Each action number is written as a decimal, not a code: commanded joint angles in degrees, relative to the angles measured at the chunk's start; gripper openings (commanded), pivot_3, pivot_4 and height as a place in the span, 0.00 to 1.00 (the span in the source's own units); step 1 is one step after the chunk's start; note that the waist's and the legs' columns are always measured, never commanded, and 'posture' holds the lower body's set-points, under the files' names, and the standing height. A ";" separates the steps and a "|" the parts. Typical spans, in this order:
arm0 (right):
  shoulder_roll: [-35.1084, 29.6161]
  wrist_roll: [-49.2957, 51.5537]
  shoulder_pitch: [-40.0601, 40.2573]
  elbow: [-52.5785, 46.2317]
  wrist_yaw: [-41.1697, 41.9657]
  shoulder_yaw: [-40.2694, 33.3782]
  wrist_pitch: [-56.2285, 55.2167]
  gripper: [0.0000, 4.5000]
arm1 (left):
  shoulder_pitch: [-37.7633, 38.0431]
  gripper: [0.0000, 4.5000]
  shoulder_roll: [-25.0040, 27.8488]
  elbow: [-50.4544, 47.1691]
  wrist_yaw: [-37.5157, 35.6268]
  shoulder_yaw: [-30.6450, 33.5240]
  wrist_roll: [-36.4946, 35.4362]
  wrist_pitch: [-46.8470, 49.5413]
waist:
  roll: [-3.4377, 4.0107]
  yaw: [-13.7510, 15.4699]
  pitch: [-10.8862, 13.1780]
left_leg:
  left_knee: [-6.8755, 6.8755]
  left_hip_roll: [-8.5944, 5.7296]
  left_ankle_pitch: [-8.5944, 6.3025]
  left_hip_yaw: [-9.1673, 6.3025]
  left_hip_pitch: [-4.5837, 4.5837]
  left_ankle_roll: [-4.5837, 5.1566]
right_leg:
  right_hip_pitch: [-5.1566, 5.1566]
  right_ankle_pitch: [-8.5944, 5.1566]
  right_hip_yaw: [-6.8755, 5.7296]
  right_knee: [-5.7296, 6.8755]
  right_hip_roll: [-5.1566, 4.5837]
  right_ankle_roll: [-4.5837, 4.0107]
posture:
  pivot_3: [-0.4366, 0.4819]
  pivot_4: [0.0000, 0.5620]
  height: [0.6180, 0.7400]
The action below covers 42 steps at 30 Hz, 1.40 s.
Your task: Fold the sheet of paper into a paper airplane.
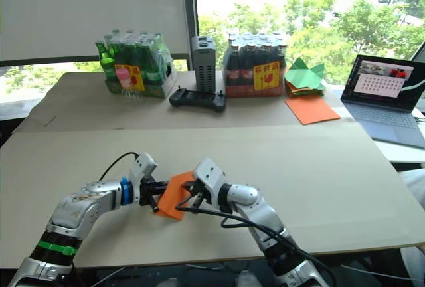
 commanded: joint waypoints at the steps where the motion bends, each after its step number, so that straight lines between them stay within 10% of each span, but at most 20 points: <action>1: 1.00 -0.90 -1.17 -0.03 -0.74 0.98 -1.68 0.00 | 1.34 0.01 0.79 0.67 0.95 -0.35 1.37 1.52 | 0.00 -0.02 0.00 | 0.00 0.00 0.00 0.00 -0.01 0.00 | 0.00 0.00 0.00 0.00 0.00 0.00 | 0.48 0.27 1.00; 29: 0.77 -7.42 -2.06 5.49 -1.17 4.59 -3.31 0.00 | -2.74 0.01 0.76 -3.90 5.20 13.55 -7.64 8.87 | -0.01 -1.04 0.01 | 0.00 0.02 0.00 -0.04 -0.06 0.00 | -0.06 0.01 -0.02 0.04 0.01 -0.01 | 0.48 0.27 1.00; 42: 2.41 -5.94 -2.00 4.28 -3.01 2.03 -2.26 0.00 | -1.72 0.01 1.37 -9.39 4.16 8.03 -8.92 10.62 | -0.02 -1.20 0.01 | 0.00 0.01 0.00 -0.03 -0.09 0.00 | -0.11 0.01 0.00 0.03 0.00 -0.02 | 0.48 0.27 1.00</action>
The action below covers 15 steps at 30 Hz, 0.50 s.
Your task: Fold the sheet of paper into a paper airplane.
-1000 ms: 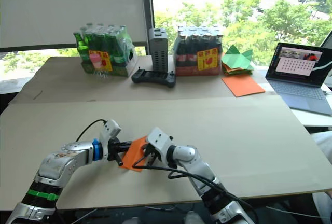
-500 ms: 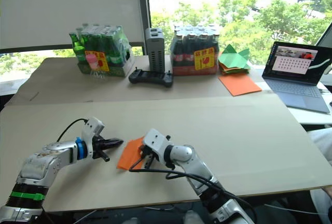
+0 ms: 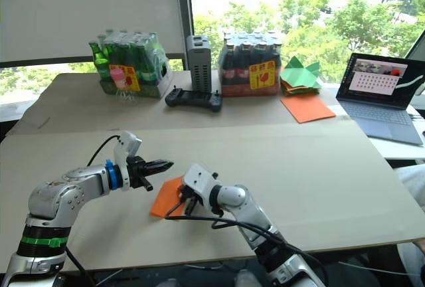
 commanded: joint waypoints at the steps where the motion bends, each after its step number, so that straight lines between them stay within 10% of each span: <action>1: 0.64 0.77 -0.01 -0.71 -0.96 -1.58 0.57 0.00 | 0.90 0.01 1.30 -1.31 -1.33 -1.83 1.16 -1.77 | 0.00 0.06 0.01 | 0.00 0.00 0.00 -0.01 -0.04 0.00 | -0.03 0.00 -0.01 0.00 0.00 0.00 | 0.48 0.27 1.00; 15: 1.28 1.38 -0.58 -1.59 -2.53 -3.09 0.66 0.00 | 3.49 0.01 2.60 1.69 -2.96 -6.33 6.15 -6.30 | 0.00 0.07 0.01 | 0.00 0.00 0.00 0.00 -0.08 0.00 | -0.07 0.00 -0.01 -0.01 0.00 0.00 | 0.48 0.27 1.00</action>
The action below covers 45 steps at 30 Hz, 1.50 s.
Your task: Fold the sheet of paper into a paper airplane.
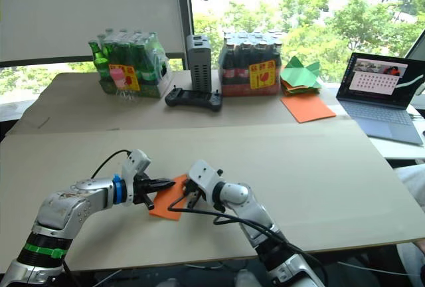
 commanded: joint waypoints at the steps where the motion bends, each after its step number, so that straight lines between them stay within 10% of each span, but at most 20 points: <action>1: 0.87 1.15 -0.59 -2.12 -0.20 -1.12 0.33 0.00 | 0.38 0.01 0.69 0.41 -0.87 -0.75 1.31 -1.87 | 0.00 0.03 0.00 | 0.00 0.00 0.00 0.00 0.00 0.00 | 0.00 0.00 0.00 0.00 0.00 0.00 | 0.48 0.27 1.00; 45: -3.21 -1.13 -1.01 -0.24 -1.09 0.43 4.69 0.00 | 4.56 0.01 0.60 2.76 -2.17 -2.77 4.68 -5.46 | 0.01 0.44 -0.01 | 0.00 0.00 0.00 0.02 0.18 0.00 | 0.18 0.00 0.00 0.00 -0.01 0.00 | 0.48 0.27 1.00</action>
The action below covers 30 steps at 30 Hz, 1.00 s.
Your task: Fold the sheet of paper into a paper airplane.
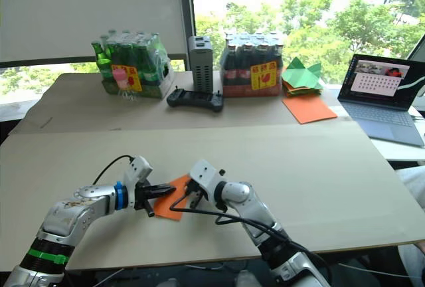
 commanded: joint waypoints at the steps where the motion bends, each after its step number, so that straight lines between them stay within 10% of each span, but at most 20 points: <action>1: -0.32 -1.13 -0.10 1.42 -1.05 -0.60 0.23 0.00 | 1.54 0.01 0.77 0.95 0.22 -0.82 1.22 1.07 | 0.00 0.01 0.00 | 0.00 0.00 0.00 0.00 0.01 0.00 | 0.02 0.00 0.00 0.00 0.00 0.00 | 0.48 0.27 1.00; 30: 0.11 -0.85 -1.27 8.05 -2.39 -1.40 0.76 0.00 | 1.60 0.01 0.07 0.18 0.77 -0.91 0.74 1.93 | 0.01 0.04 -0.02 | -0.05 0.00 -0.02 -0.01 0.68 0.02 | 0.76 -0.05 -0.01 -0.16 -0.01 0.06 | 0.48 0.27 1.00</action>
